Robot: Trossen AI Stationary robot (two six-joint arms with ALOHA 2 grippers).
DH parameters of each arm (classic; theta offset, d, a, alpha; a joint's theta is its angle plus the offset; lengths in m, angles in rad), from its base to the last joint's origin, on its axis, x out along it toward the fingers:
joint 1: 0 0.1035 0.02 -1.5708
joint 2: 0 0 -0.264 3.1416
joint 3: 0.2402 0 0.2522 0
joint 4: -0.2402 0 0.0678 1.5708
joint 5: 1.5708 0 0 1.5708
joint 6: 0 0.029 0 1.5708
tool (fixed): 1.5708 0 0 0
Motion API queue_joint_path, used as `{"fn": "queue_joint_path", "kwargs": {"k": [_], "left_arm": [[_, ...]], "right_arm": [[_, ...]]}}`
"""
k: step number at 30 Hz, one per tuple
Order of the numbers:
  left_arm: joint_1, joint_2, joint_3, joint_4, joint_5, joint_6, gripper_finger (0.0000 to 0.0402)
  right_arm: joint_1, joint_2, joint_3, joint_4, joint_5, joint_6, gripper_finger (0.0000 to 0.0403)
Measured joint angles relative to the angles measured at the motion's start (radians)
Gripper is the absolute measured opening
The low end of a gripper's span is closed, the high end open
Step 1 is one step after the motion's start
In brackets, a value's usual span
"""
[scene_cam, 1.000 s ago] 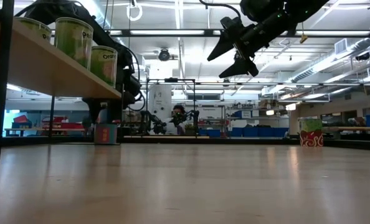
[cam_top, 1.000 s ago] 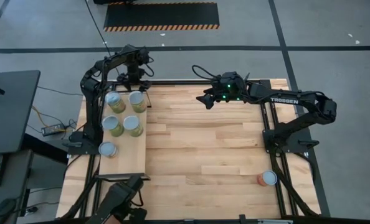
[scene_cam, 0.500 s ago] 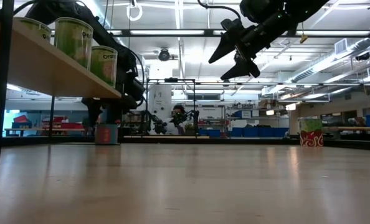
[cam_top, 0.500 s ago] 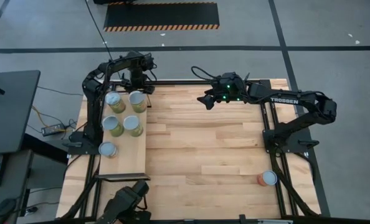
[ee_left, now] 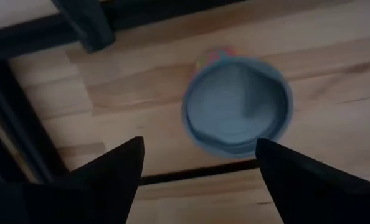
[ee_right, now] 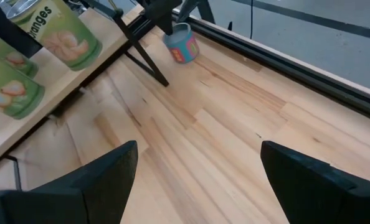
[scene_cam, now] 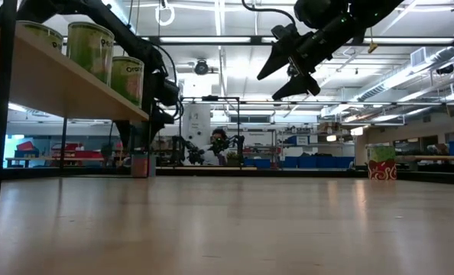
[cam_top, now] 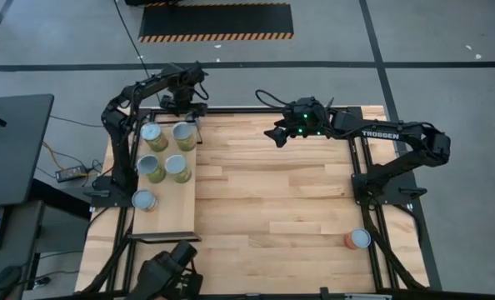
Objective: Pick and place cans onto a shelf
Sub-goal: Put the canned corn on the shelf
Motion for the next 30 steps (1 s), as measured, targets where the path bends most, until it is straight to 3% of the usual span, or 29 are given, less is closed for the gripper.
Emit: {"fn": "queue_joint_path", "kwargs": {"k": [9, 16, 19, 25, 28, 30], "left_arm": [[-0.037, 0.0, -0.001, 0.054, 0.056, 0.012, 0.0316], [-0.091, 0.001, -0.001, 0.057, -0.048, 0.011, 0.0314], [-0.103, 0.001, -0.001, 0.085, -0.05, 0.012, 0.0288], [-0.102, 0.001, -0.001, 0.109, -0.05, -0.001, 0.0195], [-0.086, 0.0, -0.001, 0.105, -0.03, -0.005, 0.0195], [-0.074, -0.001, -0.001, 0.094, -0.004, -0.025, 0.0215]], "right_arm": [[0.0, 0.0, 0.0, 0.0, 0.0, -0.01, 0.0347], [0.0, 0.0, 0.0, 0.0, 0.0, -0.01, 0.0347], [0.0, 0.0, 0.0, 0.0, 0.0, -0.01, 0.0347], [0.0, 0.0, 0.0, 0.0, 0.0, -0.011, 0.0347], [0.0, 0.0, 0.0, 0.0, -0.001, -0.016, 0.0347], [0.0, 0.0, 0.0, 0.0, -0.001, -0.018, 0.0347]]}}
